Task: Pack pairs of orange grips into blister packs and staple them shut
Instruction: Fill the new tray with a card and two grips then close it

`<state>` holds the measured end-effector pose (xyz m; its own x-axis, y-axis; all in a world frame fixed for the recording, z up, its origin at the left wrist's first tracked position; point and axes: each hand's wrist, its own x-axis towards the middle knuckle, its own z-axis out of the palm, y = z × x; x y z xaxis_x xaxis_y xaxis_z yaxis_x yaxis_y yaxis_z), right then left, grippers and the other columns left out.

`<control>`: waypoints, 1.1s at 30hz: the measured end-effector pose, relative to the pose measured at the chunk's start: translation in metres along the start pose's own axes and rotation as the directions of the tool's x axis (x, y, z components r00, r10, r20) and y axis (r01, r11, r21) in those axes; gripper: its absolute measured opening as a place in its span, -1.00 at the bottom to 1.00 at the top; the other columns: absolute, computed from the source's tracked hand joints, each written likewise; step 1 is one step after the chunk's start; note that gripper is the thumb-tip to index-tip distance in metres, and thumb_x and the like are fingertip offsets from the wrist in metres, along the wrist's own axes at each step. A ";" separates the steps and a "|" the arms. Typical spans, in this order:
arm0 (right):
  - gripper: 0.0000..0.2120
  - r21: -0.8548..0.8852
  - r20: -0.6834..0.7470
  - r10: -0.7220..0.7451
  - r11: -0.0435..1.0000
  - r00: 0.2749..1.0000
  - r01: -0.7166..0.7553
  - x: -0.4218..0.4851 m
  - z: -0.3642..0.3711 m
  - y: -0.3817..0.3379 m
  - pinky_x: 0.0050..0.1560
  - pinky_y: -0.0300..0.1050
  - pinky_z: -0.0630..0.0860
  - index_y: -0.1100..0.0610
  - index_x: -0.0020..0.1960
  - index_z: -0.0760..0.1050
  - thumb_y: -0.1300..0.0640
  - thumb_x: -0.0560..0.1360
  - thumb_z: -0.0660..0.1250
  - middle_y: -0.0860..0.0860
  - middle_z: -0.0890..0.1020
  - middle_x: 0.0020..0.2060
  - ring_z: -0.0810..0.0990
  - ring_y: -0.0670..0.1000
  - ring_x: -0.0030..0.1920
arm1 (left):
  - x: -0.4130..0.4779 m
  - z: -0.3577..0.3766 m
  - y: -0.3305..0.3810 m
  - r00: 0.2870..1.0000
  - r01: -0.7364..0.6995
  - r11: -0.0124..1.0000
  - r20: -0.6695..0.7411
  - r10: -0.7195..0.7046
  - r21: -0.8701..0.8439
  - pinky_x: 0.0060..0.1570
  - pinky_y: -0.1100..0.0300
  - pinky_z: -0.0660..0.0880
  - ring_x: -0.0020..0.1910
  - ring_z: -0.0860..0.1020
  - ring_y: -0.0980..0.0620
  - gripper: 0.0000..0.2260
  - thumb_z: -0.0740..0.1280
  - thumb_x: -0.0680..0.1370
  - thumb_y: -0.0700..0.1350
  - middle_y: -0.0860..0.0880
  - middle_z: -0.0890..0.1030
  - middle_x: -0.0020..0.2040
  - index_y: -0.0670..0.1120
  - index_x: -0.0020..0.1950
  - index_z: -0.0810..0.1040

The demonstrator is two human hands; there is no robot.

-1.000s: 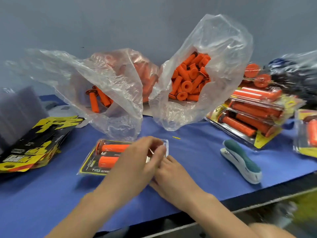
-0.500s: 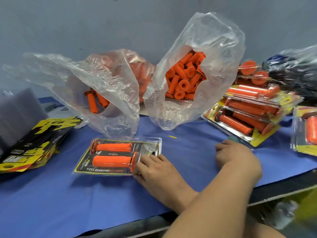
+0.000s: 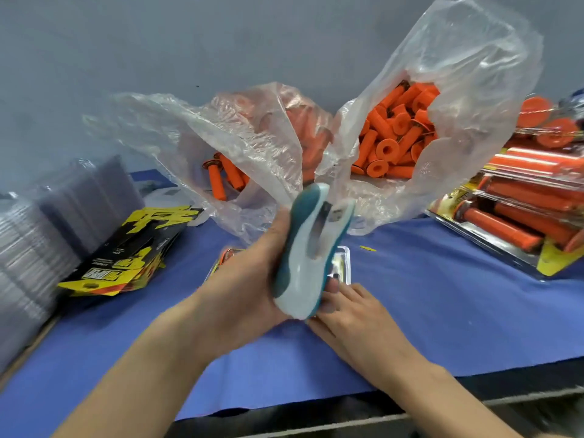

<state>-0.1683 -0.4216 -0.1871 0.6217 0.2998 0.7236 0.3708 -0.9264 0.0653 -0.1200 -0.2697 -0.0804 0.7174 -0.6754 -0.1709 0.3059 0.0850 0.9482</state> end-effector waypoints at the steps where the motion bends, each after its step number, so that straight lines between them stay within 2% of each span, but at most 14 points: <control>1: -0.80 0.006 0.008 -0.019 1.000 1.000 0.019 -0.001 0.001 0.000 -0.30 -0.09 0.47 0.03 -0.20 0.56 0.04 0.57 0.26 -0.03 0.58 -0.24 0.53 0.05 -0.29 | -0.012 -0.020 -0.005 0.991 -0.028 0.999 -0.131 0.034 0.046 -0.01 0.09 0.58 -0.05 0.66 0.03 -0.58 0.12 0.66 0.14 -0.03 0.69 -0.06 -0.04 0.42 0.46; 2: -0.81 -0.019 0.005 -0.040 0.999 0.999 0.040 0.000 0.002 0.000 -0.28 -0.08 0.46 0.04 -0.20 0.53 0.04 0.57 0.27 -0.03 0.55 -0.25 0.51 0.05 -0.29 | -0.025 -0.038 -0.014 0.984 -0.057 0.994 -0.163 0.072 0.094 0.03 -0.02 0.56 0.04 0.64 -0.03 -0.57 0.12 0.63 0.16 -0.05 0.69 0.05 0.04 0.42 0.48; 3: -0.81 -0.023 0.007 -0.041 0.999 0.999 0.041 0.001 0.002 0.001 -0.28 -0.08 0.43 0.04 -0.20 0.52 0.04 0.57 0.27 -0.04 0.53 -0.25 0.50 0.05 -0.28 | -0.039 -0.047 -0.023 0.991 -0.014 1.000 -0.133 0.016 0.013 -0.04 -0.11 0.54 0.01 0.62 -0.15 -0.57 0.15 0.57 0.22 -0.10 0.68 0.07 0.11 0.35 0.55; 4: -0.81 -0.025 0.013 -0.042 0.999 0.999 0.042 0.000 0.003 0.000 -0.27 -0.08 0.42 0.03 -0.19 0.52 0.03 0.58 0.27 -0.04 0.52 -0.25 0.50 0.04 -0.28 | -0.052 -0.052 -0.030 0.991 0.066 0.995 -0.110 -0.074 -0.081 -0.15 -0.07 0.54 -0.12 0.62 -0.22 -0.56 0.20 0.49 0.27 -0.17 0.67 -0.02 0.12 0.25 0.62; 6: -0.80 -0.028 0.020 -0.044 0.999 0.999 0.045 -0.001 0.003 0.000 -0.27 -0.09 0.41 0.03 -0.19 0.54 0.03 0.58 0.26 -0.04 0.52 -0.24 0.50 0.04 -0.28 | -0.069 -0.055 -0.042 0.968 0.215 0.966 -0.103 -0.231 -0.144 -0.31 0.04 0.52 -0.34 0.57 -0.24 -0.48 0.31 0.34 0.28 -0.28 0.61 -0.19 -0.02 0.13 0.69; 8: -0.80 -0.037 0.031 -0.045 0.998 0.998 0.047 -0.001 0.002 -0.001 -0.26 -0.10 0.40 0.03 -0.18 0.54 0.04 0.59 0.26 -0.04 0.53 -0.24 0.49 0.04 -0.27 | -0.069 -0.055 -0.049 0.934 0.297 0.949 -0.172 -0.312 -0.108 -0.28 0.08 0.49 -0.29 0.51 -0.22 -0.47 0.35 0.28 0.26 -0.31 0.60 -0.21 -0.07 0.05 0.72; 11: -0.80 -0.048 0.047 -0.077 0.996 0.996 0.079 -0.003 0.001 -0.003 -0.23 -0.11 0.42 0.02 -0.19 0.54 0.04 0.59 0.27 -0.06 0.53 -0.24 0.49 0.03 -0.28 | -0.069 -0.052 -0.052 0.907 0.308 0.947 -0.272 -0.320 -0.090 -0.13 0.01 0.43 -0.29 0.46 -0.19 -0.51 0.34 0.37 0.25 -0.32 0.56 -0.16 -0.12 0.00 0.73; 14: -0.78 -0.059 0.055 -0.075 0.995 0.996 0.078 -0.003 0.001 -0.002 -0.24 -0.11 0.45 0.02 -0.18 0.56 0.05 0.60 0.25 -0.06 0.53 -0.24 0.48 0.03 -0.29 | -0.072 -0.058 -0.054 0.893 0.368 0.930 -0.270 -0.360 -0.022 -0.24 0.07 0.43 -0.35 0.47 -0.17 -0.35 0.50 0.17 0.34 -0.31 0.55 -0.23 -0.12 0.04 0.72; 17: -0.76 -0.058 0.052 -0.062 0.996 0.997 0.065 -0.002 0.000 -0.003 -0.24 -0.10 0.44 0.03 -0.18 0.56 0.05 0.61 0.23 -0.05 0.53 -0.25 0.48 0.03 -0.28 | -0.072 -0.061 -0.058 0.892 0.375 0.925 -0.249 -0.376 -0.053 -0.33 0.10 0.46 -0.43 0.49 -0.16 -0.21 0.62 -0.07 0.30 -0.38 0.56 -0.25 -0.10 0.04 0.73; 20: -0.78 -0.042 0.047 -0.082 0.996 0.995 0.084 -0.004 0.002 -0.006 -0.25 -0.08 0.47 0.03 -0.18 0.56 0.06 0.61 0.26 -0.05 0.53 -0.24 0.47 0.03 -0.29 | -0.064 -0.058 -0.067 0.881 0.401 0.915 -0.293 -0.371 0.047 -0.18 0.01 0.50 -0.36 0.54 -0.21 -0.27 0.52 0.06 0.41 -0.38 0.61 -0.24 -0.17 -0.08 0.73; 24: -0.81 -0.048 0.043 -0.106 0.993 0.993 0.108 -0.004 0.001 -0.008 -0.26 -0.06 0.48 0.01 -0.16 0.56 0.07 0.61 0.27 -0.04 0.50 -0.24 0.45 0.04 -0.30 | -0.059 -0.056 -0.079 0.875 0.421 0.904 -0.295 -0.384 0.072 -0.36 0.06 0.55 -0.39 0.59 -0.23 -0.24 0.41 0.15 0.51 -0.37 0.62 -0.25 -0.23 -0.23 0.70; 28: -0.79 -0.023 0.055 -0.128 0.991 0.990 0.130 -0.004 -0.001 -0.010 -0.24 -0.06 0.49 0.01 -0.13 0.56 0.08 0.63 0.22 -0.04 0.51 -0.23 0.45 0.04 -0.28 | -0.052 -0.055 -0.081 0.887 0.342 0.939 -0.323 -0.330 -0.020 -0.37 0.05 0.56 -0.31 0.62 -0.22 -0.31 0.49 0.22 0.40 -0.29 0.63 -0.21 -0.25 -0.13 0.68; 30: -0.80 -0.016 0.068 -0.131 0.991 0.989 0.132 -0.004 -0.002 -0.010 -0.23 -0.07 0.50 0.01 -0.12 0.56 0.07 0.63 0.22 -0.04 0.52 -0.22 0.47 0.04 -0.27 | -0.048 -0.055 -0.076 0.885 0.333 0.942 -0.330 -0.329 -0.047 -0.42 0.06 0.53 -0.38 0.57 -0.20 -0.36 0.48 0.18 0.35 -0.28 0.61 -0.21 -0.22 -0.12 0.69; 33: -0.80 0.029 0.084 -0.093 0.995 0.992 0.091 -0.002 -0.004 -0.009 -0.23 -0.07 0.51 0.02 -0.13 0.57 0.07 0.61 0.23 -0.05 0.54 -0.21 0.48 0.04 -0.27 | -0.044 -0.059 -0.067 0.866 0.322 0.944 -0.378 -0.326 -0.076 -0.45 0.10 0.44 -0.51 0.47 -0.14 -0.45 0.45 0.07 0.32 -0.26 0.56 -0.31 -0.12 -0.23 0.70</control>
<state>-0.1756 -0.4151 -0.1869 0.6400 0.4027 0.6544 0.4458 -0.8883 0.1107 -0.1351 -0.2027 -0.1521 0.7587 -0.3357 -0.5583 0.5669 -0.0818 0.8197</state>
